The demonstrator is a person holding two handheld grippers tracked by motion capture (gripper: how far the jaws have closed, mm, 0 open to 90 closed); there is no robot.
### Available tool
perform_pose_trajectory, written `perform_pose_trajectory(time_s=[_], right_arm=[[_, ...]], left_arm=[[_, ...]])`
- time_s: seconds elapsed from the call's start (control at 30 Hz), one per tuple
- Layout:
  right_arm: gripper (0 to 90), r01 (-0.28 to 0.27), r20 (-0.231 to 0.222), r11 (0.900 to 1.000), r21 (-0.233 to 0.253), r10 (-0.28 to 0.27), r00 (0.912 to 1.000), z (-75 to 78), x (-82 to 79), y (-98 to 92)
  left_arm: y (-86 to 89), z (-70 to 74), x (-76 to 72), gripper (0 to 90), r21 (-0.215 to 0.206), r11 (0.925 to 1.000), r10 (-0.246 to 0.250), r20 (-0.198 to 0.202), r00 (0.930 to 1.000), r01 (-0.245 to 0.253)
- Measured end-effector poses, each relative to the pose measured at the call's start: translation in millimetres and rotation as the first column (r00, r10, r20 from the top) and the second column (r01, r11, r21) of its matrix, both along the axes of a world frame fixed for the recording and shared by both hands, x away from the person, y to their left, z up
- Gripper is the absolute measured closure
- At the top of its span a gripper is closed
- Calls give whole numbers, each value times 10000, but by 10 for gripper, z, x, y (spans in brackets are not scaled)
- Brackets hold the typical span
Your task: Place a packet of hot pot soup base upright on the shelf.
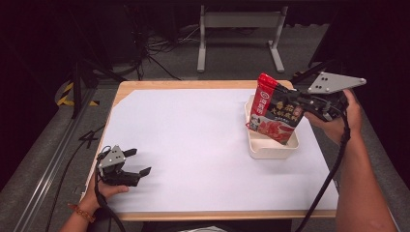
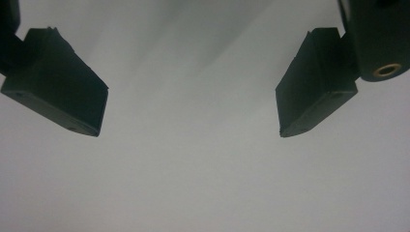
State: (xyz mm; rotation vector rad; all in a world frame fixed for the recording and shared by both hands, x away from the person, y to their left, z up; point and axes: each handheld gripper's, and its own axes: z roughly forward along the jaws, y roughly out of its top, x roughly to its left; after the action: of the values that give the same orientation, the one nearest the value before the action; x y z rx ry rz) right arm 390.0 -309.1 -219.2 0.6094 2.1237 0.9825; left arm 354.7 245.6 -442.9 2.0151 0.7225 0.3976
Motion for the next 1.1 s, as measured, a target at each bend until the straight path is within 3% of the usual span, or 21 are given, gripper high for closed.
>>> perform_pose_trajectory(time_s=[0.3, 0.83, 1.1], right_arm=[[899, 71, -228, 9999, -125, -74, 9997, -106, -26, -66], [899, 193, -647, 9998, -10, -193, 9977, -442, 114, 9], [899, 361, -628, 9986, 391, -336, 9975, -493, 121, -63]], left_arm=[[-1, 9, -6, 123, -76, 10000, 30, 64, 10000, -30], [11, -3, 9, 123, -11, 10000, 16, 13, 10000, -16], [12, -15, 15, 125, -21, 9999, 102, -128, 9999, -102]])
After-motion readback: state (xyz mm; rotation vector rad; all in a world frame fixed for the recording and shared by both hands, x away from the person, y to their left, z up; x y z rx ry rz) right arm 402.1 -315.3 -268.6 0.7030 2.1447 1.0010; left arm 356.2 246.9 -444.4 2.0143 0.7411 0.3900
